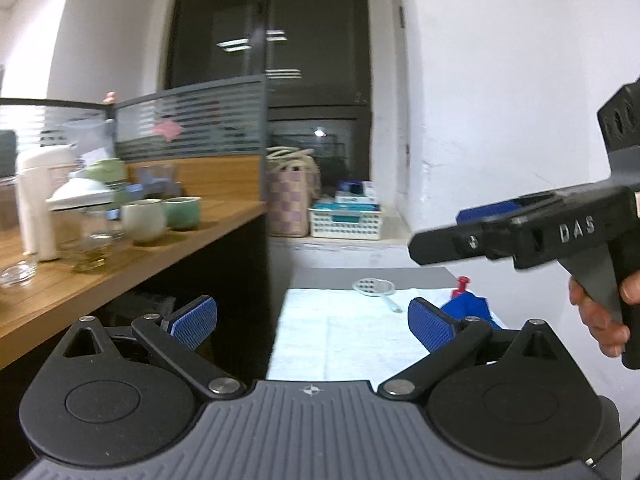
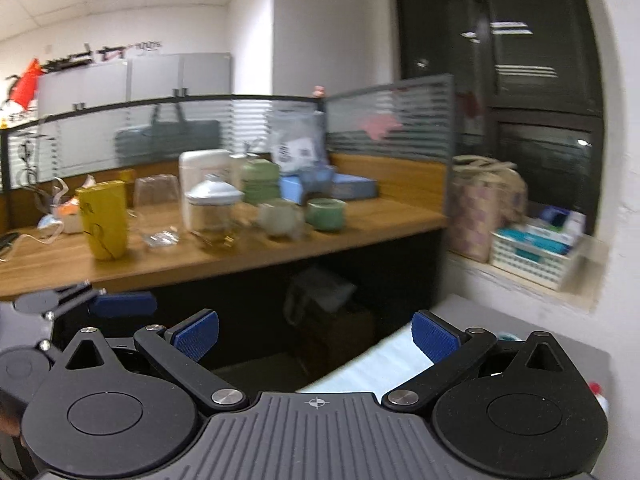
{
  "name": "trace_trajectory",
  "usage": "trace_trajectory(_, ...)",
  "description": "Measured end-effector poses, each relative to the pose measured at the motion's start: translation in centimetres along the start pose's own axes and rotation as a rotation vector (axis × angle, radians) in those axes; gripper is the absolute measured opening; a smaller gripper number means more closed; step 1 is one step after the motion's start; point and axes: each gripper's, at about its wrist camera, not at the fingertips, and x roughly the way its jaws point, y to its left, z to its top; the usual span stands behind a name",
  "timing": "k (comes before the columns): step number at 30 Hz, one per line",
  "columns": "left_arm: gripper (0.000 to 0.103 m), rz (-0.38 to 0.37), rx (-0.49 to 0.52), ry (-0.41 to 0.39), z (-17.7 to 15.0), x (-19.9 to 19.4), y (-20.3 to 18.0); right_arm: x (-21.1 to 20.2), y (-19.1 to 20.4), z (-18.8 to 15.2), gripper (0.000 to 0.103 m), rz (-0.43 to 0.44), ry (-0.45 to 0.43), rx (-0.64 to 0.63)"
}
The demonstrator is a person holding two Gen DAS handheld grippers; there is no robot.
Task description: Clean container
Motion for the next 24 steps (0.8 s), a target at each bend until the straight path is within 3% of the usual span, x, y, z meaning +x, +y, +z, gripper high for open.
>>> trace_trajectory(13,0.103,-0.193,0.041,0.053,-2.1,4.3,-3.9,-4.9,-5.4,-5.3,0.103,-0.209,0.053,0.121)
trace_trajectory(18,0.103,-0.190,0.003,0.066,-3.0,5.3,-4.2,-5.9,-6.5,-7.6,0.103,-0.302,0.065,0.164)
trace_trajectory(24,0.103,-0.110,-0.001,0.062,-4.1,5.5,-4.6,-6.3,-6.7,-10.2,0.103,-0.424,0.074,0.164)
